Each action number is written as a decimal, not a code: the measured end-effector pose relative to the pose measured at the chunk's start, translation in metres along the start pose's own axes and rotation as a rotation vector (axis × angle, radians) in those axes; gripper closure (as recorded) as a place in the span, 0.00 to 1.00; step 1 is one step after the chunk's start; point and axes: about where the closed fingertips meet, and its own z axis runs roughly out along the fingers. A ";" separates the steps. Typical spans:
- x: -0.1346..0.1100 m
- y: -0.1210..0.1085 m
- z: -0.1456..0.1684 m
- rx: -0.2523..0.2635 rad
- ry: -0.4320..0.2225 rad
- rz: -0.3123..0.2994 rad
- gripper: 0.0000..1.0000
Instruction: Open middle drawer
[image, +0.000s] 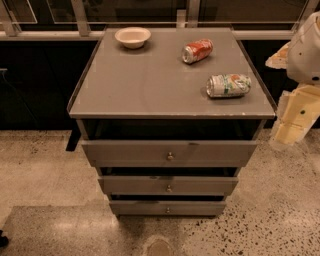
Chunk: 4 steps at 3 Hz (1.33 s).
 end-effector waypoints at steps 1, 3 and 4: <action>0.000 0.000 0.000 0.000 0.000 0.000 0.00; 0.012 0.023 0.014 0.066 -0.028 0.068 0.00; 0.048 0.056 0.059 0.063 -0.086 0.209 0.00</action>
Offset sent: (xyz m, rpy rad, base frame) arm -0.0003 -0.0018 -0.0100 -0.0275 -0.0412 -0.0366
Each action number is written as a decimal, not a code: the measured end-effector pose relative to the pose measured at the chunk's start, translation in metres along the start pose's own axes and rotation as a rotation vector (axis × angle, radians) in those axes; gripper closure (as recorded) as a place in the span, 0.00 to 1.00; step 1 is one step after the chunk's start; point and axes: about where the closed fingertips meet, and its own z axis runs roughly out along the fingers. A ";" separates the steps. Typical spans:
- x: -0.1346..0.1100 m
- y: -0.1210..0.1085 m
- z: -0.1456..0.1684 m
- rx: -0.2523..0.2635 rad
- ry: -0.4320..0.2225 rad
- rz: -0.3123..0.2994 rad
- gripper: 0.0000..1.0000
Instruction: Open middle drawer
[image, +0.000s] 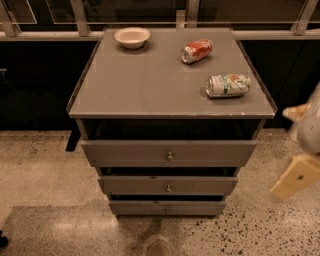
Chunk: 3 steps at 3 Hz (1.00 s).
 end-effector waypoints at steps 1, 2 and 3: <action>0.035 0.023 0.057 -0.015 -0.044 0.129 0.00; 0.039 0.002 0.106 0.018 -0.095 0.185 0.00; 0.037 -0.005 0.106 0.044 -0.108 0.188 0.00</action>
Offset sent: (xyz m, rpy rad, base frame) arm 0.0837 -0.0144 -0.1548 0.2060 -0.0985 -0.1927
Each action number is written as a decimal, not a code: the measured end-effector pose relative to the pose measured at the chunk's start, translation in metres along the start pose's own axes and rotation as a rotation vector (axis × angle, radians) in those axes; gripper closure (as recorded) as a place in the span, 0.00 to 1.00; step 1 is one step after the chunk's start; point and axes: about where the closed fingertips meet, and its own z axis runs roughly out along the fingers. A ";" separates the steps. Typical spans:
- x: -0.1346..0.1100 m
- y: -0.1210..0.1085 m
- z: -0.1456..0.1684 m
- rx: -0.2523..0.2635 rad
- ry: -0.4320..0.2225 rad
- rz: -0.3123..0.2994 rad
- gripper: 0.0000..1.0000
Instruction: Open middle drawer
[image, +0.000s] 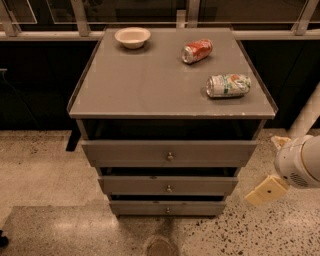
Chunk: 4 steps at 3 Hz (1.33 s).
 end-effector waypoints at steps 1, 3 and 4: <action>0.020 0.030 0.004 -0.009 -0.037 0.043 0.00; 0.058 0.062 0.074 0.037 -0.202 0.206 0.00; 0.062 0.066 0.111 0.028 -0.238 0.251 0.00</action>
Offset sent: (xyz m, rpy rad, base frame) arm -0.0471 0.0055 -0.1187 0.2756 -0.1803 -0.2179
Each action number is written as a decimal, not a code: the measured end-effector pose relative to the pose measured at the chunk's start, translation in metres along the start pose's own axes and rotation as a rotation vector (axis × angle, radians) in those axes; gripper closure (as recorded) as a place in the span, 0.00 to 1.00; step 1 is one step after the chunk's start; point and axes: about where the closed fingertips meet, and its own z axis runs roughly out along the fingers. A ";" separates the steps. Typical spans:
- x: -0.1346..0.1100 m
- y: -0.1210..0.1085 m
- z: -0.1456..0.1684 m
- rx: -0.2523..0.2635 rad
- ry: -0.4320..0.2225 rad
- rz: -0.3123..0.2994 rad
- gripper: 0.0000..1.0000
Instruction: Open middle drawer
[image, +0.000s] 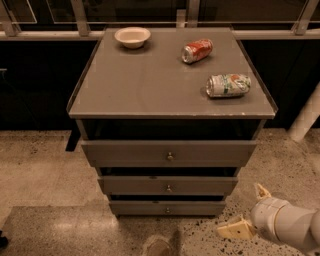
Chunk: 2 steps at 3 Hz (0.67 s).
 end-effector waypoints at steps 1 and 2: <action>0.014 0.005 0.038 -0.032 0.013 0.032 0.00; 0.012 0.007 0.045 -0.042 0.013 0.029 0.13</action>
Offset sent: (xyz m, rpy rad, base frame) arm 0.0099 0.0088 -0.0313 0.0229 0.0307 -0.0034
